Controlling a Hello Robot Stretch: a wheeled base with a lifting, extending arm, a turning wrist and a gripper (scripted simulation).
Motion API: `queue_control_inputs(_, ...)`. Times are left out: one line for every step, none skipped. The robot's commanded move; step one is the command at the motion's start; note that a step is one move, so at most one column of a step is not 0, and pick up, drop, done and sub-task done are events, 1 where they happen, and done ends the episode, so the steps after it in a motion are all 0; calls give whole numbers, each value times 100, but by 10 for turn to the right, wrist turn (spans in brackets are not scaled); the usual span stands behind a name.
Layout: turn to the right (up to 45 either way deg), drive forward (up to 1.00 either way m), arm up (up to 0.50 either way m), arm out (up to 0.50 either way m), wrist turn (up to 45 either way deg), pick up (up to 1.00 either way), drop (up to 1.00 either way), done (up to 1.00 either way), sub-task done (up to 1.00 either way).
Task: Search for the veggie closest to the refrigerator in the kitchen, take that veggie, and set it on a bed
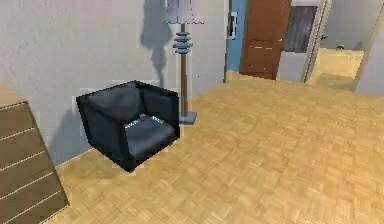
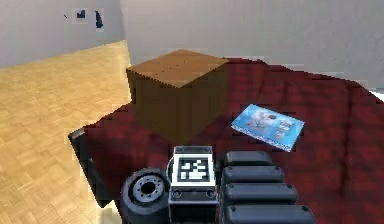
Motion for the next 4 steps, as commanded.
queue_control_inputs(360, 0, 0, 0, 0, 0, 0, 0, 0)
queue_control_inputs(-450, 0, 0, 0, 0, 0, 0, 0, 0)
queue_control_inputs(-450, 0, 0, 0, 0, 0, 0, 0, 0)
queue_control_inputs(-450, 0, 0, 0, 0, 0, 0, 0, 0)
